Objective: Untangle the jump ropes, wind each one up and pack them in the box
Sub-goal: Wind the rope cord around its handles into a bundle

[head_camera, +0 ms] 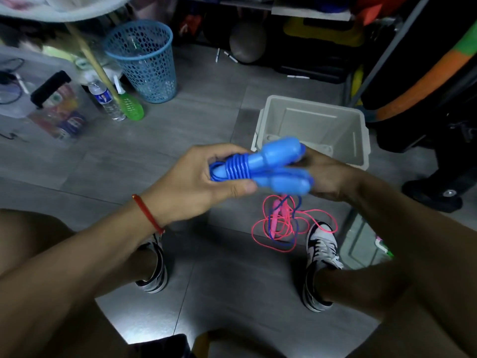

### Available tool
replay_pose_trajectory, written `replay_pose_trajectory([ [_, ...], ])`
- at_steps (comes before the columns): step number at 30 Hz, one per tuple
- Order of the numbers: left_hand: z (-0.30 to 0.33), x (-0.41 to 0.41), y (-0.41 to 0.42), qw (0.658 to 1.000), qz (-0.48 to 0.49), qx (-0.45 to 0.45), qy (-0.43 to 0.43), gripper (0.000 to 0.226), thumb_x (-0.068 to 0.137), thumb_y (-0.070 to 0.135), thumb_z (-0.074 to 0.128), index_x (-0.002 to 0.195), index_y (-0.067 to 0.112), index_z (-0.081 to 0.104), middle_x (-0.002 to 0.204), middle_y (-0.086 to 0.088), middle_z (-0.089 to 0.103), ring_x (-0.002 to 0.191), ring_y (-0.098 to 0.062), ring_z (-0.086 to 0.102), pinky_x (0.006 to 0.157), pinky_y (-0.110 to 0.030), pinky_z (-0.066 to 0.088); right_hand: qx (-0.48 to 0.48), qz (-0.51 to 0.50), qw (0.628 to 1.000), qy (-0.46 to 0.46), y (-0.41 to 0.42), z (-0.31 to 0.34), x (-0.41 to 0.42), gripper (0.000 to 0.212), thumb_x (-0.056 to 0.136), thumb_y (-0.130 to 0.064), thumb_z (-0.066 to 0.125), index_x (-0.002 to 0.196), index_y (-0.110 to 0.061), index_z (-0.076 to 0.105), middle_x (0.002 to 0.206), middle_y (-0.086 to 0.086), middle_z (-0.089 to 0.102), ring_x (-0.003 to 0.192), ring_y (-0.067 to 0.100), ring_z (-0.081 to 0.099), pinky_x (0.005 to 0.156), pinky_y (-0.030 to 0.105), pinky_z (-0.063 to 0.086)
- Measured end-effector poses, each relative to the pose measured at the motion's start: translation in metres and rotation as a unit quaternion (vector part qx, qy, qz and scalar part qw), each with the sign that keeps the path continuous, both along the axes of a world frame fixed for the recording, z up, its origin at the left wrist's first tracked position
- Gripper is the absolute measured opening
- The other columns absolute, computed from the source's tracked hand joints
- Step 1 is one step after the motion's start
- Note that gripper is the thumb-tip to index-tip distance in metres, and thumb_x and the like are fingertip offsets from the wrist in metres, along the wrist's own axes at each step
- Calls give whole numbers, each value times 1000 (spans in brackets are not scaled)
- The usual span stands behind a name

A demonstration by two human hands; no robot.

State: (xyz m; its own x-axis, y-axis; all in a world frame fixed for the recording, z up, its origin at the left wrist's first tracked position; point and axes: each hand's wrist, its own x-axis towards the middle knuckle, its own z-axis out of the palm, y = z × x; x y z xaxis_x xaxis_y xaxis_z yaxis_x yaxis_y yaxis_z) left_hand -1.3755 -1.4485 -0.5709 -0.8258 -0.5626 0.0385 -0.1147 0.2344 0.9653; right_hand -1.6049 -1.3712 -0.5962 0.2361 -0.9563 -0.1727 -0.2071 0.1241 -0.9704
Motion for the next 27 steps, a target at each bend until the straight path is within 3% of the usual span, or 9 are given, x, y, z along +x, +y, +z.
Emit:
replay_pose_trajectory([
  [2, -3, -3, -4, 995, 80, 56, 18, 34, 81, 21, 78, 109, 4, 69, 98, -24, 70, 70, -7, 56, 61, -18, 46, 13, -40, 999, -16, -2, -3, 10, 14, 94, -24, 57, 83, -16, 58, 61, -4, 43, 58, 11, 33, 55, 22, 31],
  [4, -8, -5, -13, 984, 155, 85, 11, 27, 84, 23, 77, 103, 5, 71, 87, -24, 70, 57, -9, 43, 49, -17, 35, 35, -51, 998, -30, -4, -6, 22, 22, 105, -29, 49, 103, -13, 63, 61, -5, 34, 55, 10, 24, 51, 21, 25],
  [6, -15, -6, -24, 972, 217, 88, -4, 17, 86, 21, 76, 96, 9, 71, 81, -16, 71, 51, -8, 41, 48, -19, 34, 29, -41, 999, 9, -2, -8, 34, 26, 106, -27, 47, 115, -12, 66, 66, -3, 33, 59, 11, 28, 55, 22, 29],
  [9, -28, -6, -30, 964, 256, 64, -40, 20, 86, 22, 77, 94, 6, 71, 82, -22, 71, 48, -1, 44, 51, -21, 36, 6, -31, 996, 88, -1, -5, 48, 28, 107, -22, 45, 101, -5, 67, 64, -1, 39, 58, 10, 36, 58, 23, 36],
  [11, -36, -6, -32, 963, 262, 31, -62, 27, 83, 27, 80, 95, 5, 71, 87, -24, 71, 57, -5, 51, 52, -21, 40, 4, -31, 992, 125, -3, -4, 50, 32, 108, -21, 43, 95, -6, 67, 63, 1, 50, 59, 11, 45, 62, 23, 40],
  [14, -43, -5, -37, 958, 271, -34, -92, 33, 72, 43, 78, 92, 17, 71, 80, -5, 72, 68, -11, 59, 66, -33, 51, 6, -79, 973, 216, -8, -5, 48, 34, 106, -25, 45, 91, -18, 74, 59, -8, 45, 54, 4, 43, 63, 26, 41],
  [18, -43, -7, -39, 932, 290, -148, -159, 34, 73, 50, 74, 93, 24, 66, 74, 6, 67, 69, -13, 61, 69, -37, 53, 72, -147, 979, 119, -8, -13, 53, 38, 106, -21, 40, 90, -15, 74, 50, -16, 41, 49, 8, 47, 75, 47, 56],
  [23, -41, -5, -38, 887, 241, -309, -246, 41, 82, 52, 72, 114, 30, 61, 96, -4, 71, 94, -34, 65, 76, -41, 53, 93, -164, 976, 111, -6, -2, 59, 34, 106, -21, 37, 85, -21, 64, 53, -10, 46, 44, 7, 40, 54, 30, 41],
  [27, -38, -9, -29, 856, 134, -409, -286, 49, 85, 52, 68, 127, 30, 56, 110, -2, 68, 100, -33, 64, 73, -37, 48, 125, -181, 967, 126, -7, 14, 54, 32, 101, -19, 48, 74, -19, 63, 52, -6, 43, 42, 7, 35, 48, 24, 30],
])
